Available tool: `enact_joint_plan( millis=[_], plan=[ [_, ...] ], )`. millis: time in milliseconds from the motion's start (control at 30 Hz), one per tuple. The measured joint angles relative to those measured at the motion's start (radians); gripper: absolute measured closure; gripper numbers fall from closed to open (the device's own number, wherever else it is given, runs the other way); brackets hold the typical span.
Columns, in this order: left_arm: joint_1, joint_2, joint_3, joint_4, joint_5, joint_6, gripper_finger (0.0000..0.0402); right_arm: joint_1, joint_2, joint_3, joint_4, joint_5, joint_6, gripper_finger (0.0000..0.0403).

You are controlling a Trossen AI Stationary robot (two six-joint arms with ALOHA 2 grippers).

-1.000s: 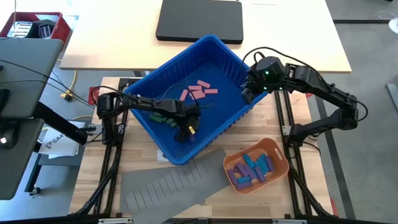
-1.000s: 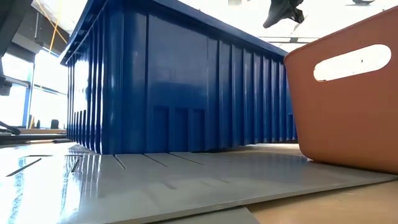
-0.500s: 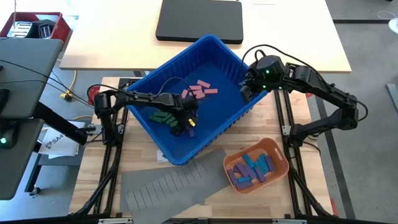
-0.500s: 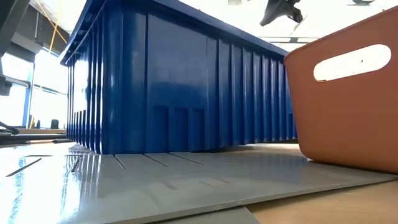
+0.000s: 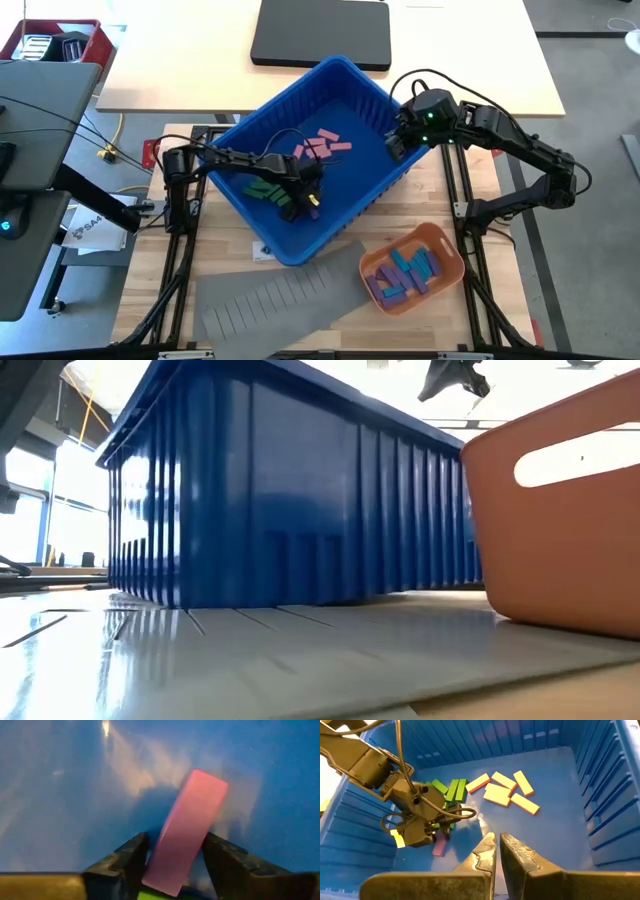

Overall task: Sort blocks
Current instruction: Put the purple block into the orange bin

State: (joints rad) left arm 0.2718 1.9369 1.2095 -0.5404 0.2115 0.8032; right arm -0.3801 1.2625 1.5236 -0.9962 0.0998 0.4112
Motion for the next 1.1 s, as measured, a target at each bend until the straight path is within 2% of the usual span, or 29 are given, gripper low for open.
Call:
enact_joint_plan(
  millis=[200, 333, 500, 733, 833, 967, 1100],
  plan=[
    [-0.001, -0.004, 0.005, 0.01, -0.002, -0.111, 0.0312, 0.0, 0.0, 0.0, 0.001, -0.004, 0.0, 0.0384],
    [0.001, -0.002, 0.055, -0.078, -0.009, -0.14, 0.0311, 0.0, -0.001, 0.019, 0.0, -0.007, -0.002, 0.0384],
    [0.015, -0.003, 0.192, -0.164, -0.022, -0.226, 0.0311, 0.0, -0.002, 0.068, -0.001, -0.008, -0.049, 0.0384],
    [0.042, -0.004, 0.467, -0.228, -0.088, -0.43, 0.0311, 0.0, -0.002, 0.141, -0.011, -0.012, -0.188, 0.0384],
    [0.046, -0.004, 0.602, -0.221, -0.09, -0.507, 0.0311, 0.0, -0.002, 0.171, -0.012, -0.062, -0.274, 0.0381],
    [0.056, -0.005, 0.776, -0.214, -0.067, -0.588, 0.0311, 0.0, -0.002, 0.207, -0.007, -0.163, -0.355, 0.0346],
    [0.06, -0.006, 0.913, -0.187, 0.038, -0.594, 0.0311, 0.0, -0.002, 0.232, 0.044, -0.262, -0.439, 0.0286]
  ],
)
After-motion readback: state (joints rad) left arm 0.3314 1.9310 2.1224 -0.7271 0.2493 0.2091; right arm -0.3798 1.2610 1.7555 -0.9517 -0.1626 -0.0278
